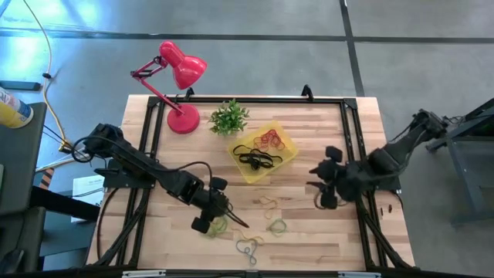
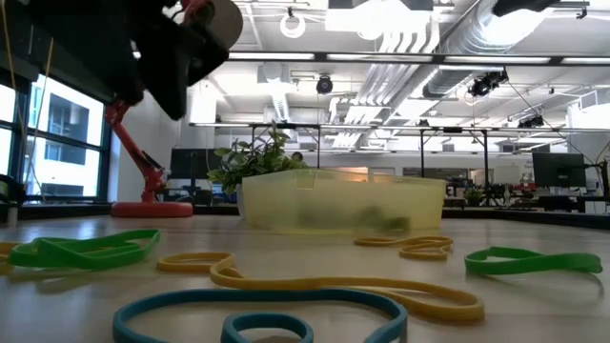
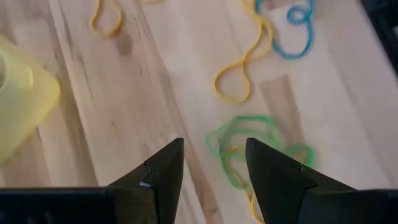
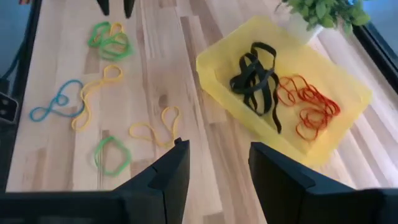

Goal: Pick and place rubber bands into bin
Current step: Put the green rubber band into the transparent yellow bin

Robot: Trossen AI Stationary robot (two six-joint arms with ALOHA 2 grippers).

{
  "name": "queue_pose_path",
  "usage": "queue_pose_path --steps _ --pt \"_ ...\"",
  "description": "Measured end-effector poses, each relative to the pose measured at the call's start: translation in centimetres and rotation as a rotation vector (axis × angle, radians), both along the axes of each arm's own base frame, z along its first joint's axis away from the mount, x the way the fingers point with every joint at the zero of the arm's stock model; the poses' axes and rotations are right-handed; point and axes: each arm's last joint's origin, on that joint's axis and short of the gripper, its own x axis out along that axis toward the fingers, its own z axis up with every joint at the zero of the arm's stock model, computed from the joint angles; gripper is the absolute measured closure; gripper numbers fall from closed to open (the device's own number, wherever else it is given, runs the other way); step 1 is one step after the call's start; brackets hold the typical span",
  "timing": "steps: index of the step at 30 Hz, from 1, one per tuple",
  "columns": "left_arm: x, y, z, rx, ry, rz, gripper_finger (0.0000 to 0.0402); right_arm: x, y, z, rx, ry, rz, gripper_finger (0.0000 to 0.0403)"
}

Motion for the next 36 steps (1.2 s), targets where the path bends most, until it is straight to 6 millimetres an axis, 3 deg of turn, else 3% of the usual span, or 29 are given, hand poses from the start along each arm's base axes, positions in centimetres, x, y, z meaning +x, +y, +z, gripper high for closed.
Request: queue_pose_path --steps 11,16,29,36 --pt "-0.8 0.5 -2.8 0.018 -0.033 0.065 0.0241 -2.2 2.6 -4.3 0.072 -0.038 -0.082 0.0257" --pt "0.1 0.4 -4.7 -0.011 -0.033 0.056 0.0241 -2.4 2.8 -5.7 0.089 -0.042 -0.103 0.0258" --pt "0.9 0.1 -8.1 -0.016 0.056 0.045 0.0241 -2.2 2.7 -5.6 0.086 -0.059 -0.117 0.0258" --pt "1.0 0.1 -8.5 -0.023 0.054 0.062 0.0242 -2.2 2.7 -5.6 0.085 -0.073 -0.126 0.0258"
